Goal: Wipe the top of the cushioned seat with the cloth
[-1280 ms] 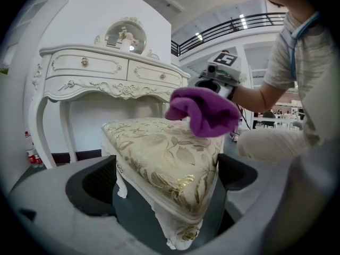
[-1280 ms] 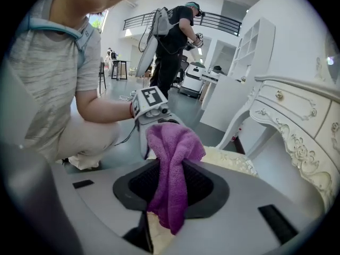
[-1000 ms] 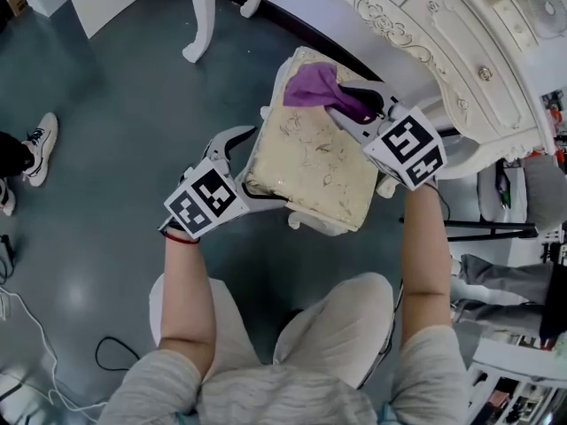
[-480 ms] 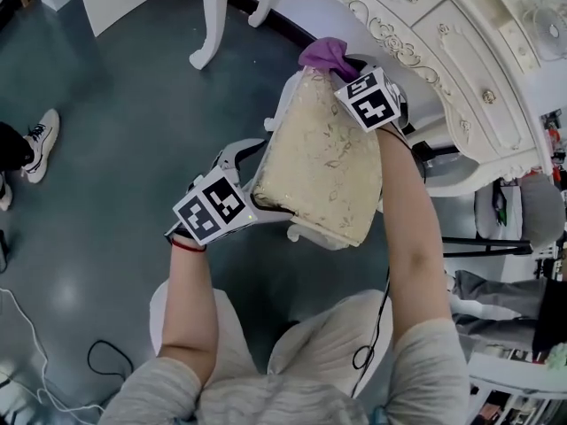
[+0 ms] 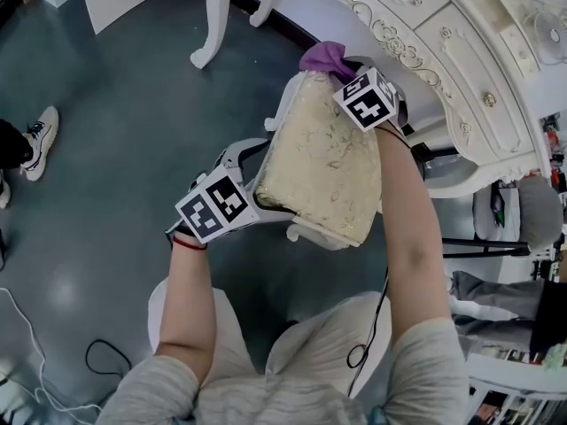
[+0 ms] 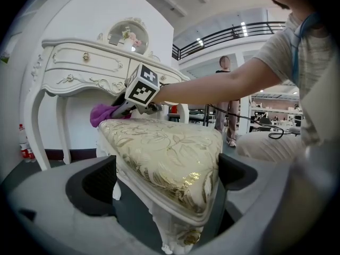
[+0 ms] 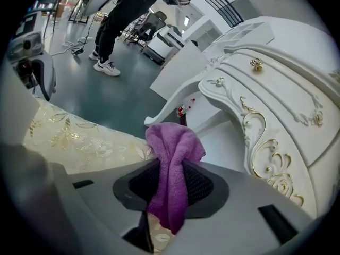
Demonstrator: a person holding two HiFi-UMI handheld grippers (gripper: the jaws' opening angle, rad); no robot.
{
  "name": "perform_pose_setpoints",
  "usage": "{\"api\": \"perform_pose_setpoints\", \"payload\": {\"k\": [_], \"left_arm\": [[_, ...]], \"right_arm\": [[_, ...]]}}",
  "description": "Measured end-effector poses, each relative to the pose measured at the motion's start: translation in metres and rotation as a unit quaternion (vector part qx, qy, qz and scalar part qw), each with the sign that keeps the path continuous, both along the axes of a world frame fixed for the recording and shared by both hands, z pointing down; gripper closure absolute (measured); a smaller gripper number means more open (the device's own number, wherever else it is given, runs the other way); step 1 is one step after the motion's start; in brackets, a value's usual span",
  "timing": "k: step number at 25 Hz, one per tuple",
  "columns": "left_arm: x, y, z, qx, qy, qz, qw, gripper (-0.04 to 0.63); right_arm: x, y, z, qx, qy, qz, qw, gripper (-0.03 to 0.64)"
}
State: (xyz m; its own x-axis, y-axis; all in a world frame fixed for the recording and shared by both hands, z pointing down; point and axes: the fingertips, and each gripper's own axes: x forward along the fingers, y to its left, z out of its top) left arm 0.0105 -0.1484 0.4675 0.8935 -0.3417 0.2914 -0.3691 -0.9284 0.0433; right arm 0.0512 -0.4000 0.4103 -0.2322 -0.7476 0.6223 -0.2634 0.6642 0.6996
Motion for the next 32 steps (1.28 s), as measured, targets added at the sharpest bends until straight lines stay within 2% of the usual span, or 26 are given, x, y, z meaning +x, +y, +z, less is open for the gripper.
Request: {"api": "perform_pose_setpoints", "payload": {"k": [21,32], "left_arm": [[0.002,-0.001,0.001,-0.008,0.01,0.011,0.9999,0.005],[0.002,-0.001,0.001,-0.013,0.011,0.011,0.9998,0.005]], "right_arm": [[-0.003,0.01,0.0,0.012,-0.009,-0.013,1.0,0.503],[-0.01,0.04,0.001,0.02,0.0,-0.04,0.999,0.504]]}}
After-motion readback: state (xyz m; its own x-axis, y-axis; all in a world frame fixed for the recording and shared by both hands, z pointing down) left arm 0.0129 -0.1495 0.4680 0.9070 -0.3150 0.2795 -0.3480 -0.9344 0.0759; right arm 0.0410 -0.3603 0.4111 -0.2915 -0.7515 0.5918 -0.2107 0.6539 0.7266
